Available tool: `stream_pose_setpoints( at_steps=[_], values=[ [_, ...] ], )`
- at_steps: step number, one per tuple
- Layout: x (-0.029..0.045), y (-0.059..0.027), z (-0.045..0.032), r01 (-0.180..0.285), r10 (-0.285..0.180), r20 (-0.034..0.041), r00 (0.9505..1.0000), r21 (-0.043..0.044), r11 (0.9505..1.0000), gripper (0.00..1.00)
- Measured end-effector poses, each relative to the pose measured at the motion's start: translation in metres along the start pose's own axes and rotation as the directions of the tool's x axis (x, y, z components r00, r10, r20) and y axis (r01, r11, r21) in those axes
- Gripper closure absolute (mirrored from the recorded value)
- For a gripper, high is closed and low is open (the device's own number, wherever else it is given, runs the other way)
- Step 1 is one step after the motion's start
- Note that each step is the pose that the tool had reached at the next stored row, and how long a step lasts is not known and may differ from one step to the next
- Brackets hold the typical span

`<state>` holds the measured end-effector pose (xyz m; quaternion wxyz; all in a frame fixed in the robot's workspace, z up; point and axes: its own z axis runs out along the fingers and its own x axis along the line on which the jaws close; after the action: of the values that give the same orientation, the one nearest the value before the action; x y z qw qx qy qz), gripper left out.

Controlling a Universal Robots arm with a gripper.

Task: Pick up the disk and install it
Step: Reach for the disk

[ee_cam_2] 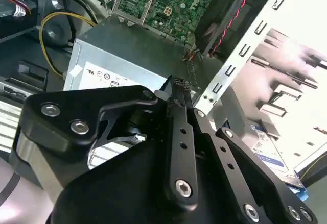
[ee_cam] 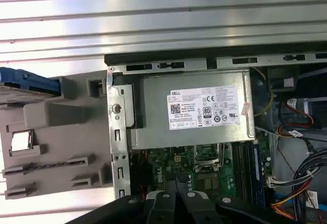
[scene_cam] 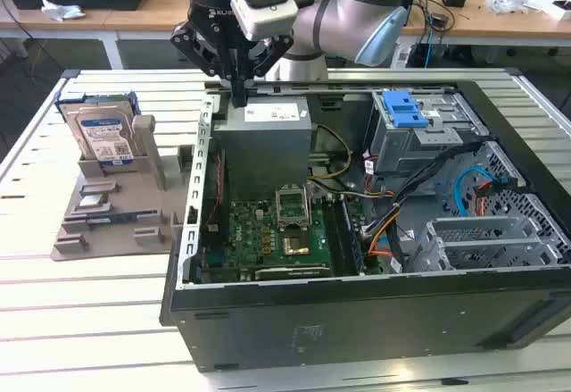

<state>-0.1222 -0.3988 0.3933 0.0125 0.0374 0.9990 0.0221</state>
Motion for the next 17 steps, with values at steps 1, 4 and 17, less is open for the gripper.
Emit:
stream_pose_setpoints(
  at_steps=[1, 4, 17],
  values=[
    [0.0070, -0.0006, -0.0002, 0.000, 0.000, 0.0000, 1.0000, 0.0001, 1.0000, 0.89],
    [0.0301, -0.0023, -0.0008, 0.000, 0.000, 0.0000, 1.0000, 0.0000, 1.0000, 0.89],
    [0.0590, -0.0044, -0.0015, 0.000, 0.000, 0.0000, 1.0000, 0.0000, 1.0000, 0.89]
  ],
)
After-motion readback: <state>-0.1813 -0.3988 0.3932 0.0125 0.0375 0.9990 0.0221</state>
